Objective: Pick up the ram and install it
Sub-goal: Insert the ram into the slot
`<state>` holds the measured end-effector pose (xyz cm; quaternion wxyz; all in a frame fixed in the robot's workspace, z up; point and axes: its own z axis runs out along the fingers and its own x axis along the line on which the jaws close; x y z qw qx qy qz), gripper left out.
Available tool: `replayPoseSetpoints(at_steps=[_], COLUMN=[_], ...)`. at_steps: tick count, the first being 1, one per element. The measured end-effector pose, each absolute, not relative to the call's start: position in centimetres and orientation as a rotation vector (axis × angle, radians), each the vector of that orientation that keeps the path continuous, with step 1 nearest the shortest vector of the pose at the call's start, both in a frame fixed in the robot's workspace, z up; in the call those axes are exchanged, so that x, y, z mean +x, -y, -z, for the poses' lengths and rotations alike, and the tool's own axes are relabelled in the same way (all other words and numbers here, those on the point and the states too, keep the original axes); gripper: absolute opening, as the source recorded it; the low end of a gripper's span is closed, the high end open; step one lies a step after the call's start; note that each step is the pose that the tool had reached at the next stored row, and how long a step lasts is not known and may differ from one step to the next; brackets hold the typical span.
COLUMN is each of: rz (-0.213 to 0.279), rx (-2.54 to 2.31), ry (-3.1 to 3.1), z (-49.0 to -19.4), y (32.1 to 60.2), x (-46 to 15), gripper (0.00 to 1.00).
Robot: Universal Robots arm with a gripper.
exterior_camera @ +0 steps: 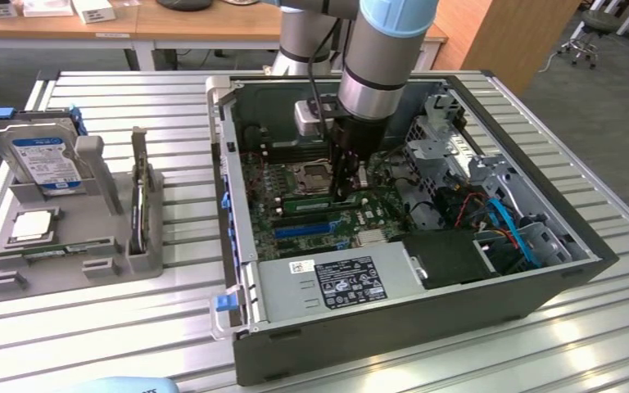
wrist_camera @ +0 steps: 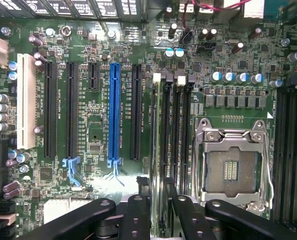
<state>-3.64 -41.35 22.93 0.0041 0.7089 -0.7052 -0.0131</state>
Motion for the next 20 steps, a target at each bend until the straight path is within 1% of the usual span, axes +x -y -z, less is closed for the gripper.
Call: replayPoseSetpoints(at_steps=[20], rz=[0.041], rx=[2.221], ry=[2.210], z=[-26.7], y=[41.4], x=[-3.6], gripper=[0.25])
